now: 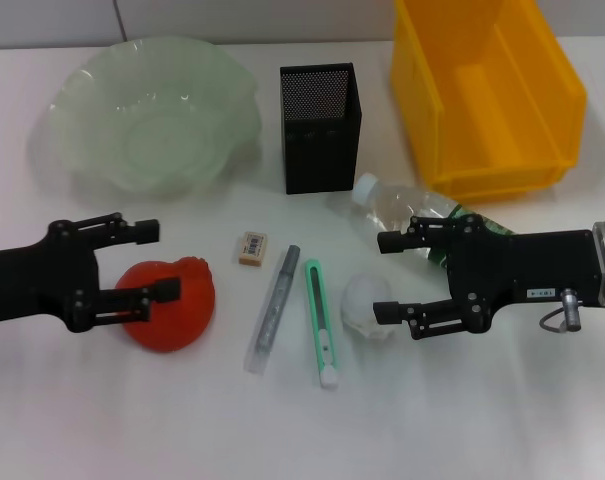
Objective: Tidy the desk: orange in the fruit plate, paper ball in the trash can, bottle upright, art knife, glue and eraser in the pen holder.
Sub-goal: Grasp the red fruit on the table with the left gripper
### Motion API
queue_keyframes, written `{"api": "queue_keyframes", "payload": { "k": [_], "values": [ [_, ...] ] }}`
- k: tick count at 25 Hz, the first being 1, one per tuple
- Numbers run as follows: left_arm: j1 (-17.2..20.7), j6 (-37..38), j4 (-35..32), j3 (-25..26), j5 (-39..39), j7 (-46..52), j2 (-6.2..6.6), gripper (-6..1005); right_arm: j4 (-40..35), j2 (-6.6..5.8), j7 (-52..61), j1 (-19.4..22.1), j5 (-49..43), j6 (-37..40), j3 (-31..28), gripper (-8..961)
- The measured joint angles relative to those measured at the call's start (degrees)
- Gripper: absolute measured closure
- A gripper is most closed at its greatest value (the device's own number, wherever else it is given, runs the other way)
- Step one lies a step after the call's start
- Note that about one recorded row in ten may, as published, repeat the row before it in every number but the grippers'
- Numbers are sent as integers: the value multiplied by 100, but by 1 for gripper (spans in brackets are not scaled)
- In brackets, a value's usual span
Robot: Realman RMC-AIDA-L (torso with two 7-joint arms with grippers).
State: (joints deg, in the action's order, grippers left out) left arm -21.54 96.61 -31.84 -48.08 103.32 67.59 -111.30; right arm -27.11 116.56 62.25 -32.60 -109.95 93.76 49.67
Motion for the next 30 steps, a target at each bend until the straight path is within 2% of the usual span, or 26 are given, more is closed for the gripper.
{"api": "queue_keyframes", "payload": {
  "k": [7, 10, 21, 24, 30],
  "values": [
    [9, -398, 1, 150, 274, -19, -3, 260, -15, 7, -5, -14, -4, 6, 26, 137],
    [-19, -677, 20, 178, 579, -13, -51, 263, -15, 7, -7, -18, -39, 10, 25, 137],
    [-45, -829, 45, 143, 781, -2, -93, 274, -14, 7, -6, -27, -66, 11, 25, 137],
    [-62, -1027, -3, 129, 830, -79, -153, 278, -14, 7, -7, -27, -69, 11, 25, 137],
    [-124, -1114, -12, 101, 924, -150, -174, 284, -14, 7, 14, -40, -70, 11, 25, 137]
  ]
}}
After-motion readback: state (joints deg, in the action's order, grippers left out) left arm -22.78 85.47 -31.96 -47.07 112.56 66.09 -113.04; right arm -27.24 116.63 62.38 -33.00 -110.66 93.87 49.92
